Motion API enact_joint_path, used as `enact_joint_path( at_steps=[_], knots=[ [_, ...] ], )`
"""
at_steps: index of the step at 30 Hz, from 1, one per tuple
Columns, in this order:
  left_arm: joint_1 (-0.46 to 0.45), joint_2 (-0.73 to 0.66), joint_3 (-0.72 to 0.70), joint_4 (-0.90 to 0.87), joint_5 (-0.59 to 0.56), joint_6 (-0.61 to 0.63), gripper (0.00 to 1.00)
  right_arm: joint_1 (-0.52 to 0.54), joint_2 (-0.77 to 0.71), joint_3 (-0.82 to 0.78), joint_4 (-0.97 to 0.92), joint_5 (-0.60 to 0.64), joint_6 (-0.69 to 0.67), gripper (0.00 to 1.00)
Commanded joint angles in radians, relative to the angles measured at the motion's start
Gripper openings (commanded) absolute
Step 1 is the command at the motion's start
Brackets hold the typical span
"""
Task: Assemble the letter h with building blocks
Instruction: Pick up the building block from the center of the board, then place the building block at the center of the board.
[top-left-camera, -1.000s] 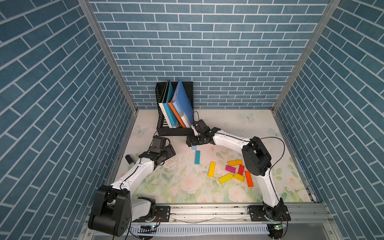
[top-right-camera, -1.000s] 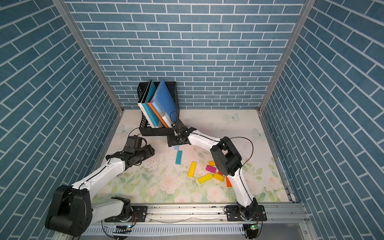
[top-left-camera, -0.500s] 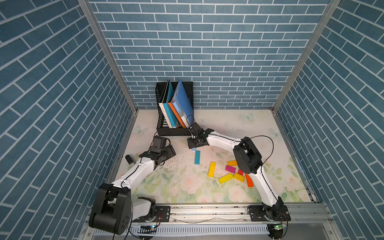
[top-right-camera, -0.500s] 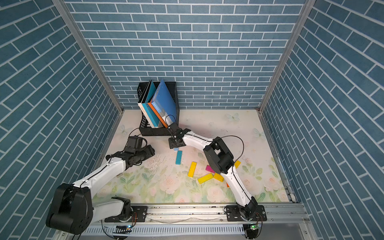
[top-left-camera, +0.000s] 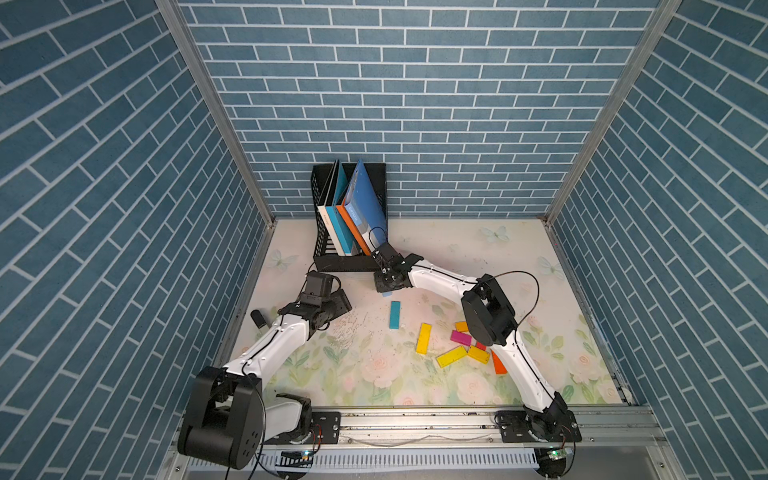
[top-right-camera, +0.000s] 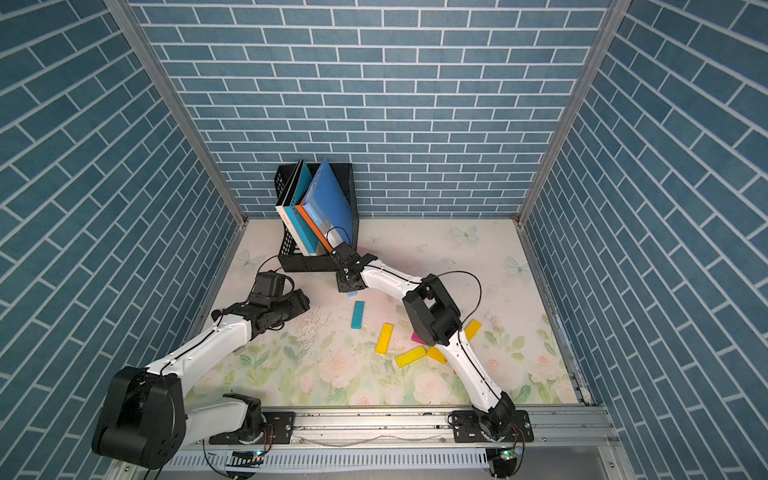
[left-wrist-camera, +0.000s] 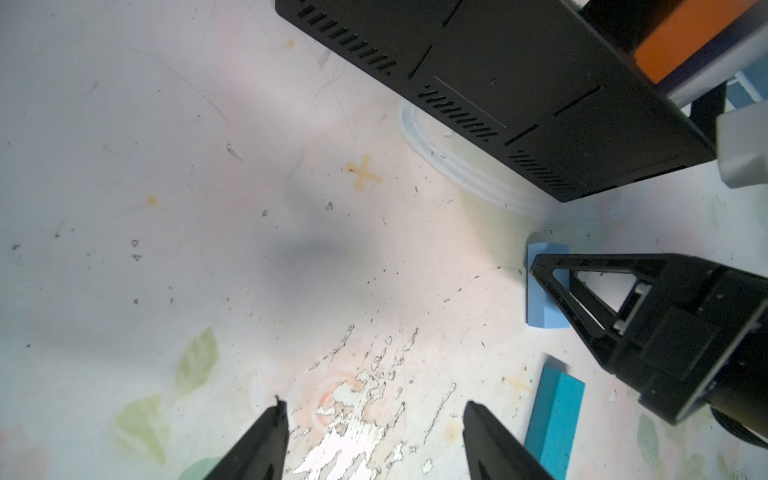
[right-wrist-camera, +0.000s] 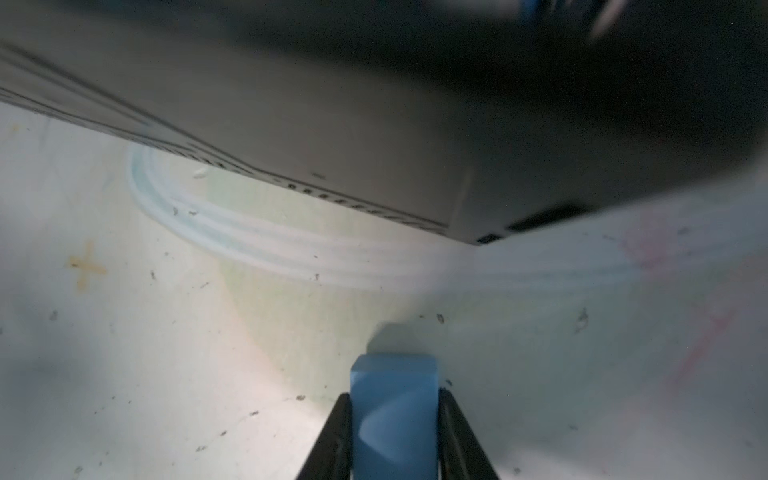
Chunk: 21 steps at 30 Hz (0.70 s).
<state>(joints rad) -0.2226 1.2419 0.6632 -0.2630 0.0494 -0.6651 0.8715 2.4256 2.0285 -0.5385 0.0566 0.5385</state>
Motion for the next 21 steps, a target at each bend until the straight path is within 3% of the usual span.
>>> enact_joint_path(
  at_steps=[1,6,13,21],
  knots=[
    [0.005,0.009,0.018,-0.008,-0.015,0.022,0.72,-0.003,-0.077,0.003,0.023,-0.006,0.009,0.10],
    [0.005,-0.003,0.018,-0.006,-0.004,0.024,0.70,0.003,-0.294,-0.160,0.105,-0.044,0.002,0.10],
    [0.005,-0.007,-0.011,0.019,0.011,0.015,0.68,0.127,-0.558,-0.591,0.187,-0.020,0.014,0.08],
    [0.005,-0.013,-0.034,0.037,0.032,0.006,0.66,0.278,-0.576,-0.762,0.186,-0.030,0.082,0.06]
  ],
)
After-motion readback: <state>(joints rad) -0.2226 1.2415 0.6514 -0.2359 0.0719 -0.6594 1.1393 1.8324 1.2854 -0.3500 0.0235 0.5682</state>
